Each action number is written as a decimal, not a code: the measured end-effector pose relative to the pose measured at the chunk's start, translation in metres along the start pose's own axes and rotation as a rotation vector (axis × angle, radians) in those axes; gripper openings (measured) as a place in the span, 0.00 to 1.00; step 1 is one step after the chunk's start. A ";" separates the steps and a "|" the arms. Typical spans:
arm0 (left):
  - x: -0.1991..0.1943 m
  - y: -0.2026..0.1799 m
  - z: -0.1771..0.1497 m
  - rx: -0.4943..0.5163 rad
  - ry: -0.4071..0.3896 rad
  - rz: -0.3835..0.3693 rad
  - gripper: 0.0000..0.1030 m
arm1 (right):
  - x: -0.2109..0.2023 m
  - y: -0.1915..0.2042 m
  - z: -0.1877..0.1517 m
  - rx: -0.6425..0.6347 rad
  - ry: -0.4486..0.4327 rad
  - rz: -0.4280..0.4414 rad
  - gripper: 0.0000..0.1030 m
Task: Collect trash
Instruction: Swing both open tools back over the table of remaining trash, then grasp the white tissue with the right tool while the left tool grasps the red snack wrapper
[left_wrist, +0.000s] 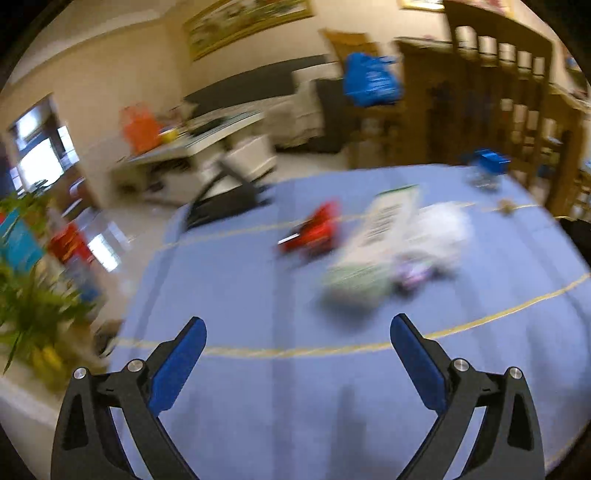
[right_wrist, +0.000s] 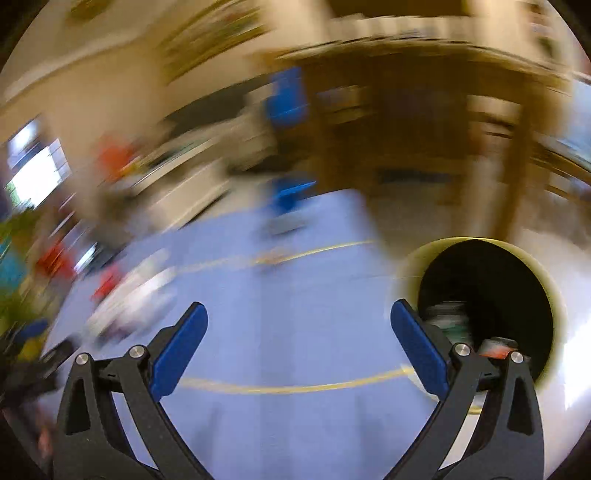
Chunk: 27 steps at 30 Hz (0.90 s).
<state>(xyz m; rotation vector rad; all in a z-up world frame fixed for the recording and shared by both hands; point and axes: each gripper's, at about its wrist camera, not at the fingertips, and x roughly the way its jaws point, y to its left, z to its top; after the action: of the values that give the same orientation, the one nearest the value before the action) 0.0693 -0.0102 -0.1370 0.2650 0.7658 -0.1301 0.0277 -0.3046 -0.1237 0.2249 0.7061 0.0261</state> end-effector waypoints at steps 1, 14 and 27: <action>0.002 0.015 -0.006 -0.018 0.006 0.023 0.94 | 0.008 0.021 0.001 -0.057 0.018 0.032 0.95; 0.010 0.064 -0.027 -0.122 -0.008 -0.015 0.94 | 0.130 0.089 0.039 -0.118 0.258 0.061 0.57; 0.011 0.050 -0.028 -0.093 -0.010 -0.067 0.94 | 0.043 0.039 0.028 -0.003 0.160 0.115 0.02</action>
<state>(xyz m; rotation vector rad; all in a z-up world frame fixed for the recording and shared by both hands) 0.0687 0.0452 -0.1545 0.1505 0.7692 -0.1587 0.0801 -0.2674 -0.1224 0.2621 0.8519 0.1567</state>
